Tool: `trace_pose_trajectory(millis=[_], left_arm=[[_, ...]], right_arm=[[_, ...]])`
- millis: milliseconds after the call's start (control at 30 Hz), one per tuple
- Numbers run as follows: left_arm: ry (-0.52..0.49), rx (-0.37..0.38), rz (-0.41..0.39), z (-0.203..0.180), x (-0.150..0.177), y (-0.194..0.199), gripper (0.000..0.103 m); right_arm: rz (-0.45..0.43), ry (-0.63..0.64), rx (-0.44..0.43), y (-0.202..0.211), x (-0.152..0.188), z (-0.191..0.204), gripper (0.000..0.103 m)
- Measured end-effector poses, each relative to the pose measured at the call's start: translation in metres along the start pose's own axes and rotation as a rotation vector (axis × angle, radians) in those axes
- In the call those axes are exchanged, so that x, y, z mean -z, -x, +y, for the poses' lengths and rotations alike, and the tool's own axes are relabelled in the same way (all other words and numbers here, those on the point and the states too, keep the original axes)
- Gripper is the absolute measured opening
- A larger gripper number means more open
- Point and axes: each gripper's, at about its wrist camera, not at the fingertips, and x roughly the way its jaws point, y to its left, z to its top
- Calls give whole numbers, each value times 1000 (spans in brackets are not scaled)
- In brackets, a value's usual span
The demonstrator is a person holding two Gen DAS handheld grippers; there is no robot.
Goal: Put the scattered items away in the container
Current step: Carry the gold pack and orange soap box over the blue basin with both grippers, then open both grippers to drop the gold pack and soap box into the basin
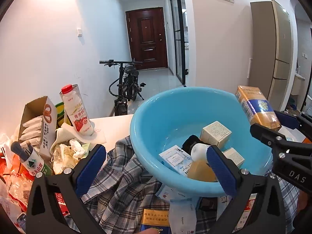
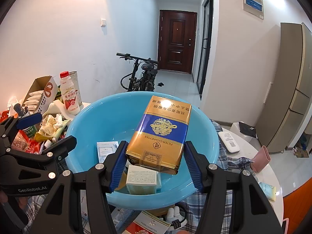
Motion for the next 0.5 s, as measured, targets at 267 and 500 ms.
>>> trace_pose_trajectory(millis=[267,500], left_arm=[[-21,-23,-2,-3,2,-1,103],[-16,-11,3,-2,3,0,103]], right_arm=[[4,5,0,2,1,3,60],[3,6,2,2,1,3,60]])
